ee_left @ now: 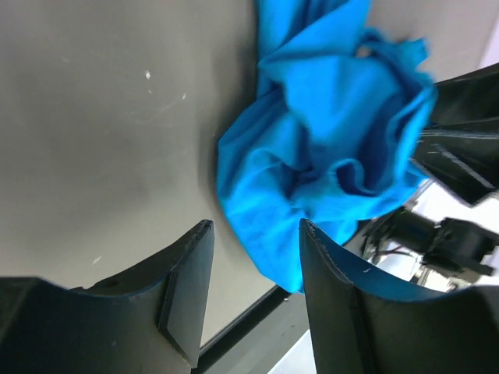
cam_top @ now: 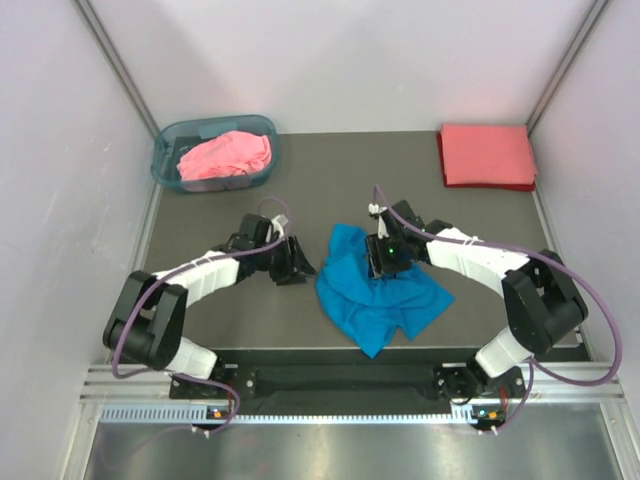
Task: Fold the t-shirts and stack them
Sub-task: Flatten the tshirt out
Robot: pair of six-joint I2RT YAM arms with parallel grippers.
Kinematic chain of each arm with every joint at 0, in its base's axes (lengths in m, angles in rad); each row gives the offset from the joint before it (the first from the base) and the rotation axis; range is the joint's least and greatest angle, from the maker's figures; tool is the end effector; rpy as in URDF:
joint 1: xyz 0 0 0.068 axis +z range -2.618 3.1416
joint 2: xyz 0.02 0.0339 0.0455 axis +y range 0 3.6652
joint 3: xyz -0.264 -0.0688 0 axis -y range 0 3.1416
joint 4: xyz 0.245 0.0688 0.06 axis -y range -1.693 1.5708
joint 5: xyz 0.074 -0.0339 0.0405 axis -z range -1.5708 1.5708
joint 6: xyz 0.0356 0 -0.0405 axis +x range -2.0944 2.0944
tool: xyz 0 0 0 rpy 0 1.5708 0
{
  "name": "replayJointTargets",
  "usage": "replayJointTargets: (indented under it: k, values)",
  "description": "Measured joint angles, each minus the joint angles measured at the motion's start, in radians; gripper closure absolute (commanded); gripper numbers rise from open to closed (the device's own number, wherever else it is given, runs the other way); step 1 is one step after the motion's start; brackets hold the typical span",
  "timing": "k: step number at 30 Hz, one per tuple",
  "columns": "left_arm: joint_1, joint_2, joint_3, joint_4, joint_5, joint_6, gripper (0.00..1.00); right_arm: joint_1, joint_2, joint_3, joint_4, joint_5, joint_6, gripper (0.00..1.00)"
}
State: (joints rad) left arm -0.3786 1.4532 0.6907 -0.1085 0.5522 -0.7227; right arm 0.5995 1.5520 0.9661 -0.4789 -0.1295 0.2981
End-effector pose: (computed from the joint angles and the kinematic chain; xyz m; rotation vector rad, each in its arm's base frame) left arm 0.2484 -0.1189 0.1700 -0.1803 2.6086 -1.1246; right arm 0.2495 0.1761 0.1964 -0.4507 2.6663 0.4613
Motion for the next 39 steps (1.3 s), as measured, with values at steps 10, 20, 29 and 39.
replayJointTargets:
  k: [10, 20, 29, 39]
  values:
    - [-0.101, 0.171, 0.020, 0.083, -0.023, -0.035, 0.77, -0.001, -0.001, -0.021, 0.053, 0.029, 0.000, 1.00]
    - [-0.079, 0.223, 0.493, -0.203, -0.195, 0.043, 1.00, -0.165, -0.065, 0.364, -0.140, 0.242, -0.006, 1.00]
    - [-0.085, -0.042, 0.788, -0.348, -0.312, 0.113, 1.00, -0.253, -0.336, 0.575, -0.181, 0.320, 0.011, 1.00]
    - [-0.134, -0.214, 0.046, -0.169, -0.100, 0.018, 0.83, -0.288, -0.459, -0.001, -0.240, 0.228, 0.130, 0.87]
